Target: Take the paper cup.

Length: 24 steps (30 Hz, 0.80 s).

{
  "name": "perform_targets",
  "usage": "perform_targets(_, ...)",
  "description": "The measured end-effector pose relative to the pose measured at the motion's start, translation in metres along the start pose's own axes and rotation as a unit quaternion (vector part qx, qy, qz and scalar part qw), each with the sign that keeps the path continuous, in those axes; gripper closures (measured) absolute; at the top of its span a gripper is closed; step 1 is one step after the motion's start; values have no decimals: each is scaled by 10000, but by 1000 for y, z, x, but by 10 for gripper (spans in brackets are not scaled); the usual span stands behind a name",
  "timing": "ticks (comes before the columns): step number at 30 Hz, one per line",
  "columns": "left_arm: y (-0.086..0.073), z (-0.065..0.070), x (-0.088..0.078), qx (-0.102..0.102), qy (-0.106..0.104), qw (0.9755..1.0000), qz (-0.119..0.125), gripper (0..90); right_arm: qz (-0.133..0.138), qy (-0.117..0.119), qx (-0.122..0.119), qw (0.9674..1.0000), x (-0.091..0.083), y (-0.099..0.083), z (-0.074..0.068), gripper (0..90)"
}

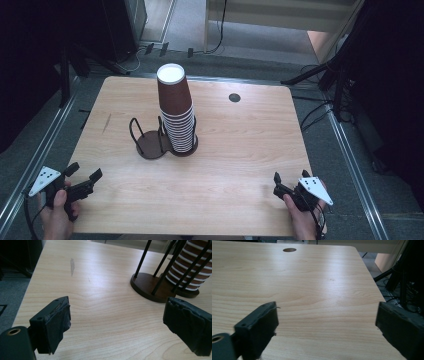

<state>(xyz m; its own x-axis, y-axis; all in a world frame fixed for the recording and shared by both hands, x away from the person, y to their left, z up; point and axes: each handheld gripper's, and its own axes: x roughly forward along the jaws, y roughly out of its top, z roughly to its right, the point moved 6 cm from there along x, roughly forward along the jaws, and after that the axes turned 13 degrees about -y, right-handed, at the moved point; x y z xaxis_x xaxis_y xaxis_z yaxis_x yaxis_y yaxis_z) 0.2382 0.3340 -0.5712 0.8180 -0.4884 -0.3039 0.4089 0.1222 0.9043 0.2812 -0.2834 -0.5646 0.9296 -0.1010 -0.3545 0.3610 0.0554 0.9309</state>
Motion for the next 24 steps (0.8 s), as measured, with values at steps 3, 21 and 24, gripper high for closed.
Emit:
perform_targets(3,-1,2,2,106,60,9999,-39,82,57,43,73,9999,-3,3,-2,79)
perform_targets(21,-4,2,5,50,92,9999,-118,82,283,-67,312,9991,-17,34,-30,0)
perform_targets(24,-4,2,7,70,74,9997,-215,82,260,97,350,9990,-17,38,-38,0)
